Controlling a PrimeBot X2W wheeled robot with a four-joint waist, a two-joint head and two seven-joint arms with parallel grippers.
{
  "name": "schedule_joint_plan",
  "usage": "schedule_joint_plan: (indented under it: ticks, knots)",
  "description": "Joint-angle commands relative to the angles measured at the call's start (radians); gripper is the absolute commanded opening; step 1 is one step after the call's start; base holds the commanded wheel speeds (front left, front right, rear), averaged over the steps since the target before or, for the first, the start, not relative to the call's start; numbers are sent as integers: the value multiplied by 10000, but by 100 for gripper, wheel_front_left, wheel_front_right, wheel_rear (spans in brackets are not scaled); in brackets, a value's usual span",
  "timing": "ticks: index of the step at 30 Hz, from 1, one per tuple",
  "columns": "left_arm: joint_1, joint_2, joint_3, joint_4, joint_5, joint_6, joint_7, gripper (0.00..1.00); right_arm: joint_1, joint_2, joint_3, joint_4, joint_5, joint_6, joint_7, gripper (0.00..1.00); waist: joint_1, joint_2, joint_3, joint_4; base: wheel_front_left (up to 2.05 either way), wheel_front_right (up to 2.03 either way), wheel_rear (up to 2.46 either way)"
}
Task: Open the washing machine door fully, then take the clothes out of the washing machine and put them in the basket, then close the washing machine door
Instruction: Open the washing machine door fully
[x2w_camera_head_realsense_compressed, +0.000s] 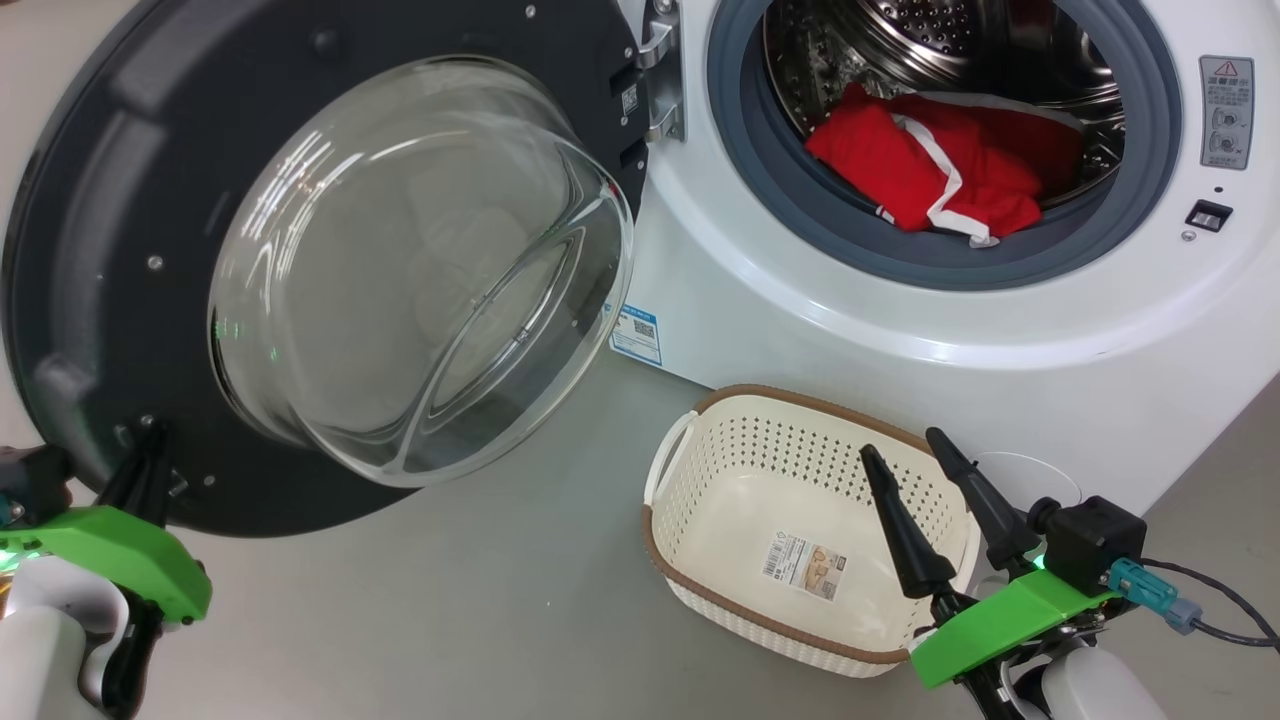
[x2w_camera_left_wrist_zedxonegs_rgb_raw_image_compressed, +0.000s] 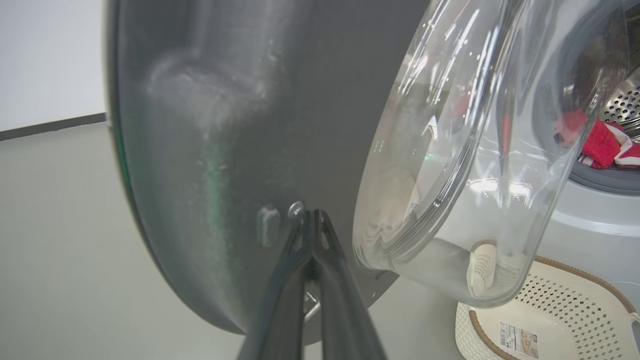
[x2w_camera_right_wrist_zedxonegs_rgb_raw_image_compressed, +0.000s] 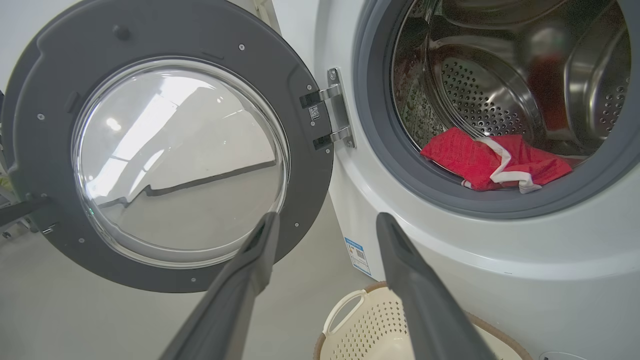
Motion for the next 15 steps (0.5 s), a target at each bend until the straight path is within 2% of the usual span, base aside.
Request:
schedule_joint_plan:
  ticks: [1,15]
  knots:
    - [-523,608,316,-56,-112,-16,-152,0,-143,-29,229,-236,76,16,-120,100,0,0,12,6,0,0,0]
    - [-94,533,61,-376,-476,-26,-552,0,-69,-41,169,-236,110,16,-120,100,0,0,-121,-14,0,0,0]
